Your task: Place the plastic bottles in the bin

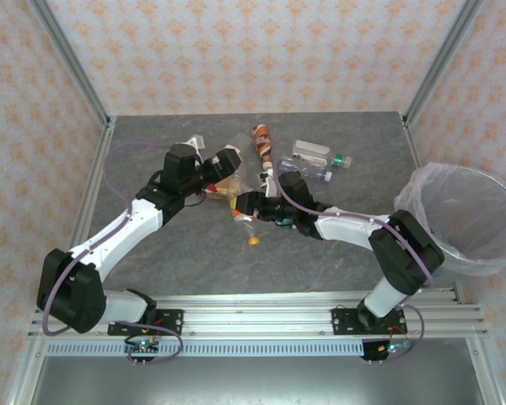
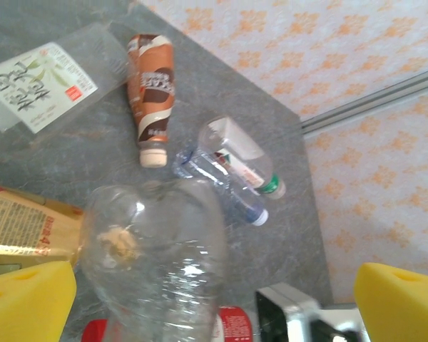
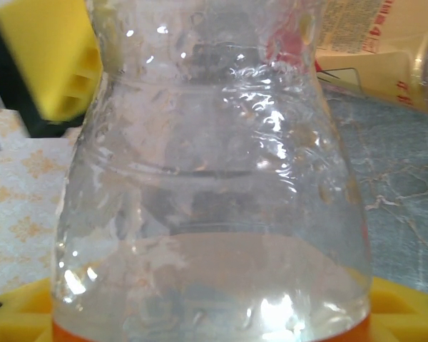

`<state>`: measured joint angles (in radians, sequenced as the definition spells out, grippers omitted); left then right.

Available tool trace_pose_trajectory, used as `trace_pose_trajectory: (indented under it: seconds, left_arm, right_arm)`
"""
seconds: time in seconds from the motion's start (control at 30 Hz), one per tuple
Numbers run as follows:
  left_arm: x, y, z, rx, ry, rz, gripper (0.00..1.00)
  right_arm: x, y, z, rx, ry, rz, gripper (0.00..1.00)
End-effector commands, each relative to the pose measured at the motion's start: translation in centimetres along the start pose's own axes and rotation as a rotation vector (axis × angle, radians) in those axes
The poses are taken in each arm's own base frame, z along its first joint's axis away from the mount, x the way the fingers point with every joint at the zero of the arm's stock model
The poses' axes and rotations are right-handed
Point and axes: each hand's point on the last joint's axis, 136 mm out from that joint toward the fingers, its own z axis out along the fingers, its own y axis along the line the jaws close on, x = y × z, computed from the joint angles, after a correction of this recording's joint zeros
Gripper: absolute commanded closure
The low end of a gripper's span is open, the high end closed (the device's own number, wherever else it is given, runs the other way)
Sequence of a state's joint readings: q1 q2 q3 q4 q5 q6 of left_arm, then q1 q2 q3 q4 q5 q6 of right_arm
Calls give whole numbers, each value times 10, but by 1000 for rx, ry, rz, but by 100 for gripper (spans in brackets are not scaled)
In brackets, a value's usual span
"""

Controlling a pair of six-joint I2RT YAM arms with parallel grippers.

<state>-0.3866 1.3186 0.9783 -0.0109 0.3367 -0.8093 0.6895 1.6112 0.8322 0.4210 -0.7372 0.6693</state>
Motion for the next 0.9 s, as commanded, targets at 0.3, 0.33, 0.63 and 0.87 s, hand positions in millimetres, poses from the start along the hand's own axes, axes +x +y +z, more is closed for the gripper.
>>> trace_pose_trajectory:
  seconds: [0.3,0.33,0.63,0.87]
  left_arm:
    - [-27,-2,-52,-23,-213,127,0]
    - [-28,6,-55,-51,-233,124,0]
    - [-25,79,-73,-335,-349,39,0]
    - [-16,116,-76,-450,-390,-8,0]
  right_arm:
    - [-3,-28,-13,208,-18,-116,45]
    - [-4,-28,-16,231,-18,-137,45]
    - [-30,-30,-47,453,-9,-315,45]
    - [-78,-19,-77,641,-132,-399,46]
